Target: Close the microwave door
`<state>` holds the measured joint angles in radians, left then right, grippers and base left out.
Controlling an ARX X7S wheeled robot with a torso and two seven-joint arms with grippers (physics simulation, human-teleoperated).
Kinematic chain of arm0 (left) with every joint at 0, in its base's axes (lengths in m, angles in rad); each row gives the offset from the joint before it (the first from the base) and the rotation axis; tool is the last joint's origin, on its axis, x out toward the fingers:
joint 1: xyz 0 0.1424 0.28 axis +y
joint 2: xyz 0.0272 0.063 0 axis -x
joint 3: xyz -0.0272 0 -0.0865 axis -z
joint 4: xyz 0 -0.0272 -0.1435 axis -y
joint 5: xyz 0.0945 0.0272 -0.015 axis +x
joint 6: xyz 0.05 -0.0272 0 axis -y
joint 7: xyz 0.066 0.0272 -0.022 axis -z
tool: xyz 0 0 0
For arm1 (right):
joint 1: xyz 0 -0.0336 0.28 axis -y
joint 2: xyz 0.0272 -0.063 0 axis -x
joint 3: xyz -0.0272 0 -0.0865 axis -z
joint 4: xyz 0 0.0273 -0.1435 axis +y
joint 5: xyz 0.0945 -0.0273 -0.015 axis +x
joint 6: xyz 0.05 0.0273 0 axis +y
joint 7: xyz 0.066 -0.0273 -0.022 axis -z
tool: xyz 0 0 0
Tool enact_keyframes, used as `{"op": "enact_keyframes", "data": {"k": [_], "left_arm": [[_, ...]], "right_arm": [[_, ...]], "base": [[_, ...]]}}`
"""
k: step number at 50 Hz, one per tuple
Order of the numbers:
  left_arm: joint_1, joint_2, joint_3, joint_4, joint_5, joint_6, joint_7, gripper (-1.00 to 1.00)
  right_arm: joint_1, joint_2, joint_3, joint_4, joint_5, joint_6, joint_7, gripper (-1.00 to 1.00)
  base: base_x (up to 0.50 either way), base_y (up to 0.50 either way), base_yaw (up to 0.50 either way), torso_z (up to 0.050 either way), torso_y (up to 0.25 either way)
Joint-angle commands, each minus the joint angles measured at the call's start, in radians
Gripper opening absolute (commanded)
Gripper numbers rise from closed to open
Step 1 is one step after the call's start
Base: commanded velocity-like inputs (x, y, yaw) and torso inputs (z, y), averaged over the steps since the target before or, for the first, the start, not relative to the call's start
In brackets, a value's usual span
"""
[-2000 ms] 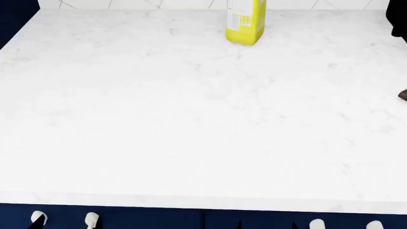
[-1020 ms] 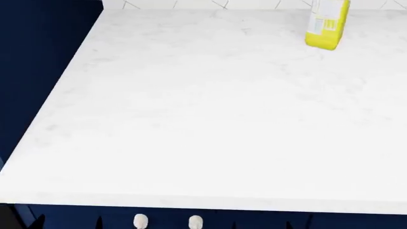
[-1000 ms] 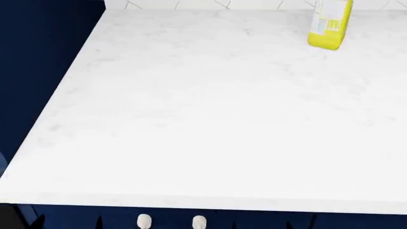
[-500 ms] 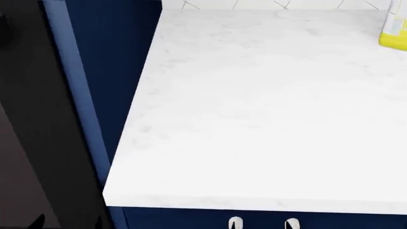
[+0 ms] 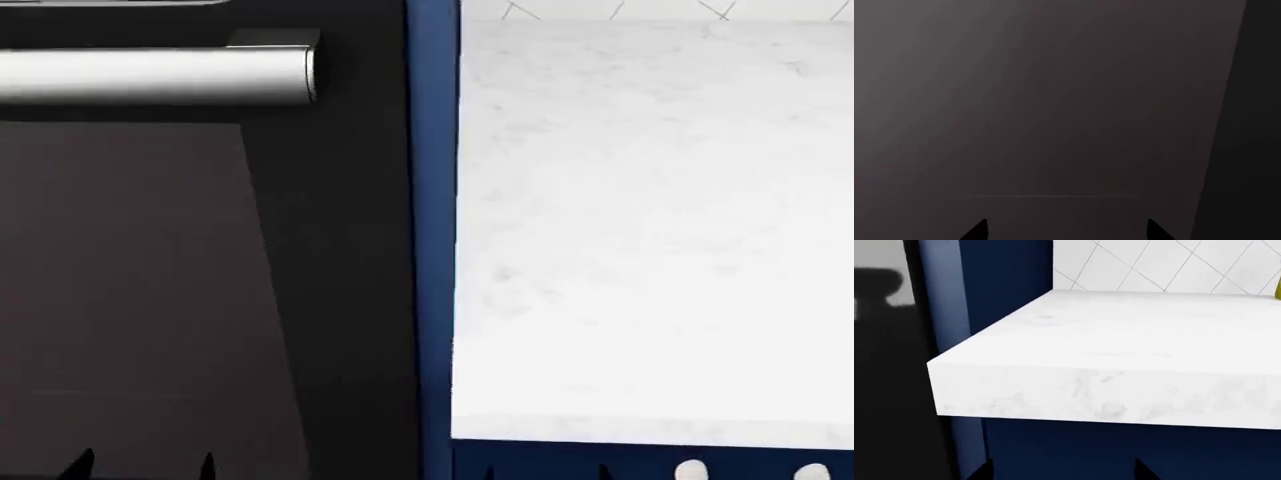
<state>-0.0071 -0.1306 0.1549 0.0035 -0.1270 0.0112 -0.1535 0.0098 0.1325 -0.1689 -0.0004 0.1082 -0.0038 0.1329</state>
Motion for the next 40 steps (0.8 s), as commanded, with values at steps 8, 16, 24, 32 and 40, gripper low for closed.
{"op": "enact_keyframes", "data": {"k": [8,16,24,32,40], "left_arm": [[-0.002,-0.012,0.015,-0.001,-0.012,0.003,-0.014,1.0],[-0.003,-0.017,0.021,-0.001,-0.017,0.004,-0.02,1.0],[-0.004,-0.022,0.026,-0.002,-0.021,0.005,-0.025,1.0],[-0.005,-0.026,0.031,-0.002,-0.026,0.006,-0.03,1.0],[-0.005,-0.03,0.036,-0.002,-0.03,0.008,-0.036,1.0]], "right_arm": [[0.002,0.013,-0.016,0.003,0.015,-0.013,0.007,1.0],[-0.001,0.019,-0.022,-0.003,0.027,-0.02,0.004,1.0],[-0.003,0.025,-0.031,0.0,0.038,-0.042,-0.005,1.0],[0.004,0.029,-0.043,0.0,0.034,-0.01,0.006,1.0],[0.005,0.032,-0.046,0.003,0.039,-0.018,0.011,1.0]], "base": [[0.0,0.01,0.0,0.0,0.0],[0.0,0.0,0.0,0.0,0.0],[-0.01,0.0,0.0,0.0,0.0],[-0.4,0.0,0.0,0.0,0.0],[-0.5,0.0,0.0,0.0,0.0]]}}
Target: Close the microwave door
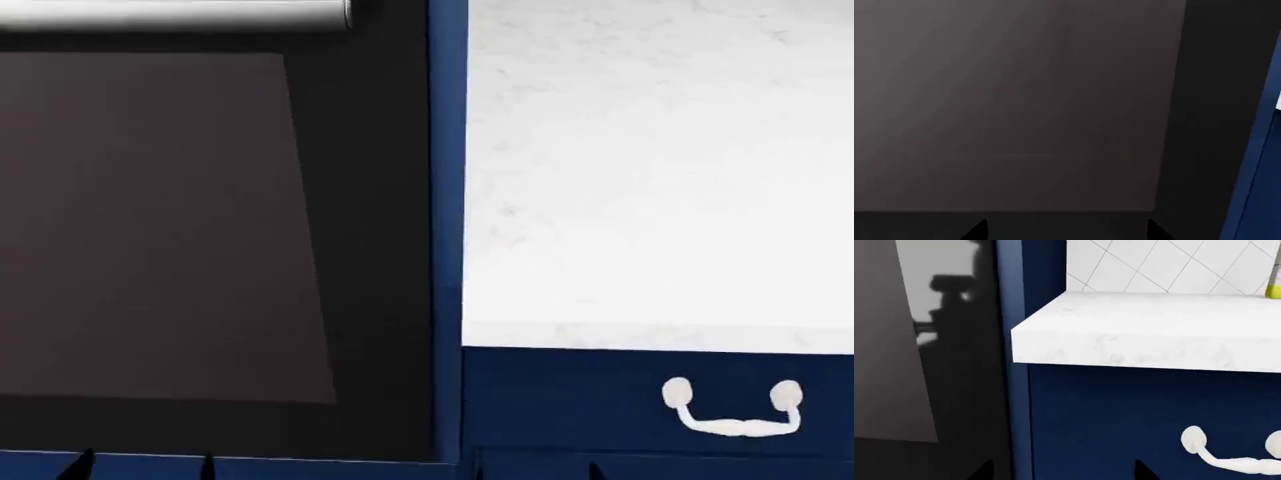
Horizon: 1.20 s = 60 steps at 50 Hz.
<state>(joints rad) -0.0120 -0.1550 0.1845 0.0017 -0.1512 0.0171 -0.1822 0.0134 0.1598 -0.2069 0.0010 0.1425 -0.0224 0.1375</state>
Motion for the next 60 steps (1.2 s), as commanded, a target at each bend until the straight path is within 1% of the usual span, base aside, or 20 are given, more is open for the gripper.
{"op": "enact_keyframes", "data": {"k": [1,10,26,60], "left_arm": [[-0.001,-0.006,0.008,-0.001,-0.006,0.001,-0.007,1.0],[-0.003,-0.011,0.015,-0.01,-0.006,0.021,-0.007,1.0],[-0.002,-0.019,0.025,-0.01,-0.013,0.026,-0.016,1.0],[-0.005,-0.034,0.043,-0.006,-0.023,0.029,-0.036,1.0]], "right_arm": [[0.003,0.006,-0.008,0.005,0.005,-0.001,0.007,1.0],[0.0,0.011,-0.013,0.005,0.014,-0.019,0.005,1.0],[-0.003,0.019,-0.023,0.003,0.022,-0.043,0.006,1.0],[-0.001,0.033,-0.039,-0.004,0.031,-0.045,0.03,1.0]], "base": [[-0.5,0.0,0.0,0.0,0.0],[-0.47,0.0,0.0,0.0,0.0],[0.0,0.0,0.0,0.0,0.0],[0.0,0.49,0.0,0.0,0.0]]}}
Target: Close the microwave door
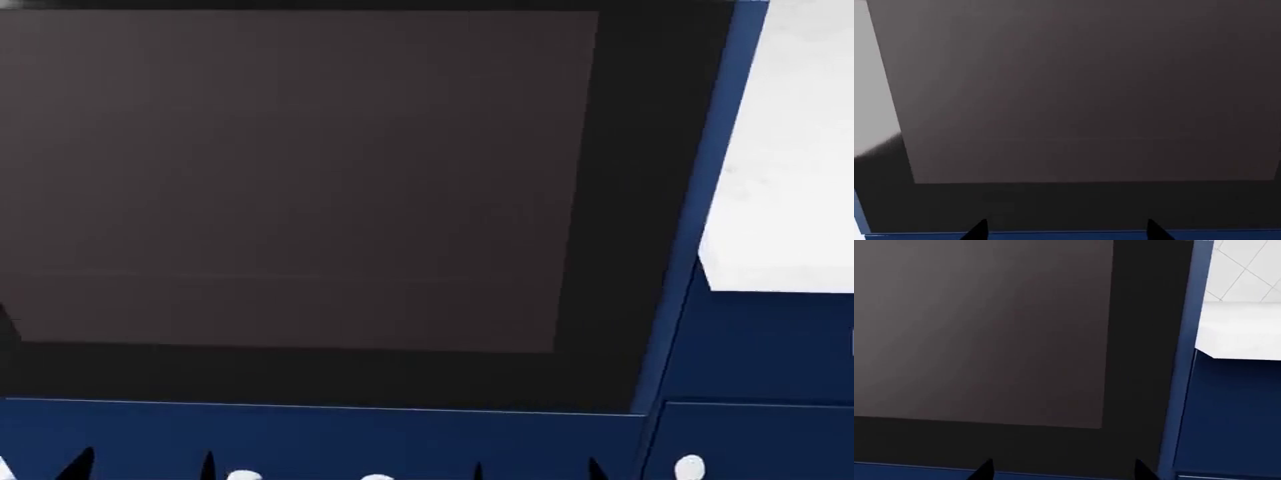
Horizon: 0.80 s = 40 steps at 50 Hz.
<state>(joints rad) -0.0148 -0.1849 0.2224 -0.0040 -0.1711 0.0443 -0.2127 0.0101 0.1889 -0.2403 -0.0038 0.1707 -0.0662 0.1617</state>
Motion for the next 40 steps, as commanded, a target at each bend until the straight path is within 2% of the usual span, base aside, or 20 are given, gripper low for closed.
{"op": "enact_keyframes", "data": {"k": [1,40], "left_arm": [[-0.002,-0.005,0.006,-0.001,-0.004,0.001,-0.006,1.0],[-0.006,-0.019,0.025,-0.004,-0.013,0.01,-0.023,1.0]], "right_arm": [[0.003,0.004,-0.006,0.005,0.003,-0.004,0.006,1.0],[0.005,0.019,-0.025,-0.003,0.017,-0.001,0.025,1.0]], "base": [[0.0,0.5,0.0,0.0,0.0],[0.0,0.5,0.0,0.0,0.0]]}}
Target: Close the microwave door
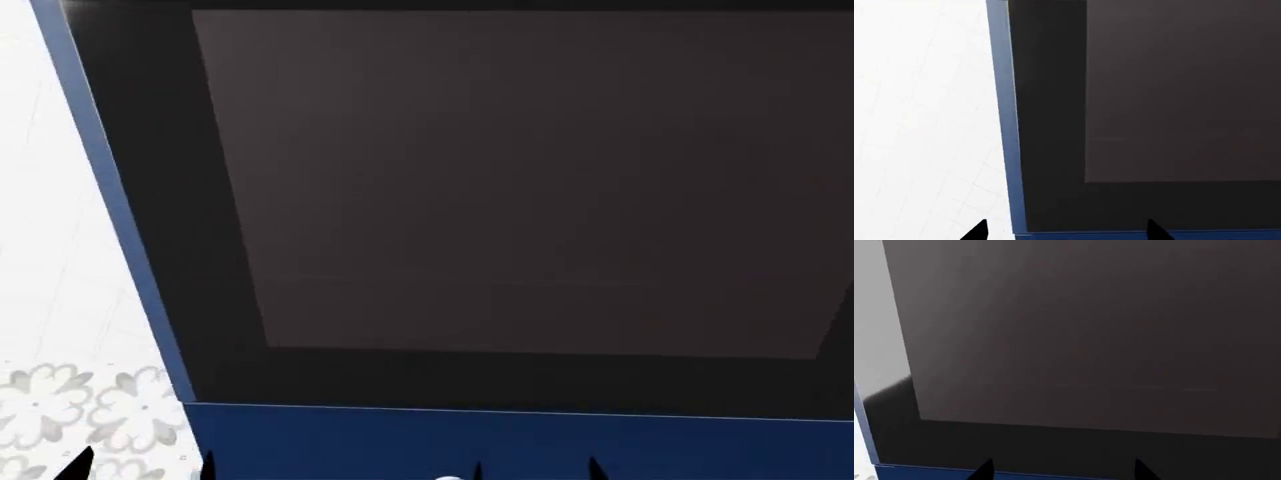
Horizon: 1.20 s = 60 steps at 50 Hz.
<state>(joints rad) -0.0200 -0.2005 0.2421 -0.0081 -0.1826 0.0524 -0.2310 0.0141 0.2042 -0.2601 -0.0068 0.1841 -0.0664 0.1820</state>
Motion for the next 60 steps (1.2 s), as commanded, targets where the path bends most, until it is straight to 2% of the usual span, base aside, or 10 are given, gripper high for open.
{"op": "enact_keyframes", "data": {"k": [1,45,53,60], "left_arm": [[0.0,-0.004,0.006,0.0,-0.002,0.002,-0.005,1.0],[-0.002,-0.019,0.026,0.003,-0.011,0.008,-0.026,1.0],[-0.001,-0.022,0.03,0.011,-0.01,0.004,-0.033,1.0],[-0.005,-0.023,0.033,0.008,-0.012,0.004,-0.035,1.0]], "right_arm": [[0.001,0.004,-0.005,0.0,0.004,-0.001,0.005,1.0],[0.004,0.018,-0.02,0.003,0.018,-0.007,0.028,1.0],[0.029,0.011,-0.025,0.013,-0.031,0.085,0.098,1.0],[0.032,0.012,-0.023,0.016,-0.03,0.086,0.108,1.0]], "base": [[0.0,0.5,0.0,0.0,0.0],[0.0,0.5,0.0,0.0,0.0],[0.0,0.0,0.0,0.0,0.0],[0.0,0.0,0.0,0.0,0.0]]}}
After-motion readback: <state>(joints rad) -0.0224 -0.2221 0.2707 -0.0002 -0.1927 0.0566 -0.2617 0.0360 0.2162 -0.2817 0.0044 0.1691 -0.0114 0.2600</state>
